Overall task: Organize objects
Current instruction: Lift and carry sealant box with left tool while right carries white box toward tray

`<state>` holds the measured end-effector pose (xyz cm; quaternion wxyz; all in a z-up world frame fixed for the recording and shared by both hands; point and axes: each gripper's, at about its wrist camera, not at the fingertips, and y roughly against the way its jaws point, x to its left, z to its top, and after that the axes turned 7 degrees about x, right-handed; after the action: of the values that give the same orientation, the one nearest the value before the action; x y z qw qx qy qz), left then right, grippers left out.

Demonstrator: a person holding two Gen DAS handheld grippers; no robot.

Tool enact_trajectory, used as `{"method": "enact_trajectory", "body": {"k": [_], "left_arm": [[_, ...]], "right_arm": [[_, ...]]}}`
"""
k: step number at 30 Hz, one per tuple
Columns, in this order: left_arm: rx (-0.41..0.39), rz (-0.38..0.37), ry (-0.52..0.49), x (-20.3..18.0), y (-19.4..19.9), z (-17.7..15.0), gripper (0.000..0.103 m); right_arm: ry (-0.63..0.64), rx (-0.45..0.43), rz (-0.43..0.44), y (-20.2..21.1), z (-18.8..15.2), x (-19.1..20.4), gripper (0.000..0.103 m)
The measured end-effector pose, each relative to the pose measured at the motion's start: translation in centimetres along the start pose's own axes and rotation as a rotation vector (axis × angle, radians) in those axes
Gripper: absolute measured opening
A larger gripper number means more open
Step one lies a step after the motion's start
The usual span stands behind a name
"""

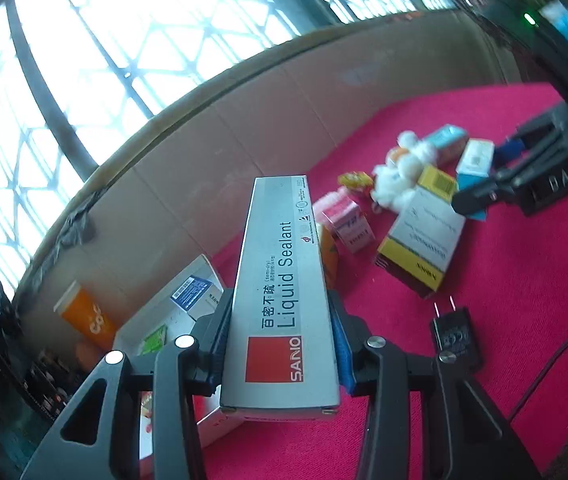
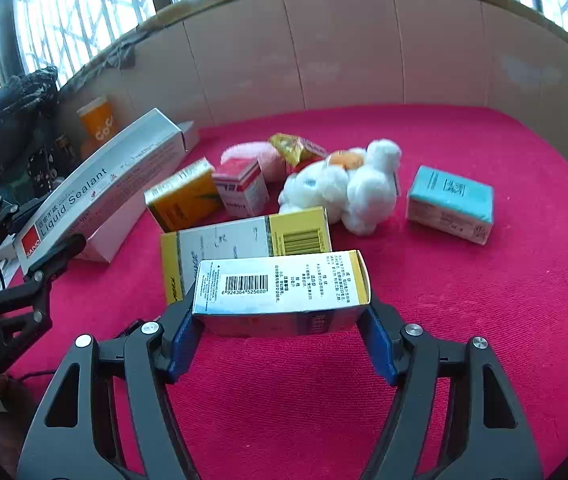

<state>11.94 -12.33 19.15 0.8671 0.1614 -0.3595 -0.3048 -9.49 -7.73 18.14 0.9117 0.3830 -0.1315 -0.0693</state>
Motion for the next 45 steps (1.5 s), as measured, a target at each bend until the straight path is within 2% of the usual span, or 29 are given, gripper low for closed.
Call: {"method": "enact_trajectory", "body": {"k": [6,12,28,45], "left_arm": [[-0.027,-0.028,0.120,1.7,0.3,0.4,0.043],[-0.048,-0.032,0.174,3.0,1.0,-0.1,0.043],[-0.061,0.005,0.263,6.3,1.6,-0.9,0.043],[-0.058,0.060,0.397,11.1,1.4,-3.8,0.043]], "right_arm": [[-0.021,-0.069,0.002,1.8,1.0,1.2,0.070],[-0.024,-0.103,0.001,3.1,1.6,1.8,0.070],[-0.008,-0.113,0.027,3.9,3.1,3.6,0.070],[0.105,-0.094,0.031,2.6,5.3,8.9,0.070]]}}
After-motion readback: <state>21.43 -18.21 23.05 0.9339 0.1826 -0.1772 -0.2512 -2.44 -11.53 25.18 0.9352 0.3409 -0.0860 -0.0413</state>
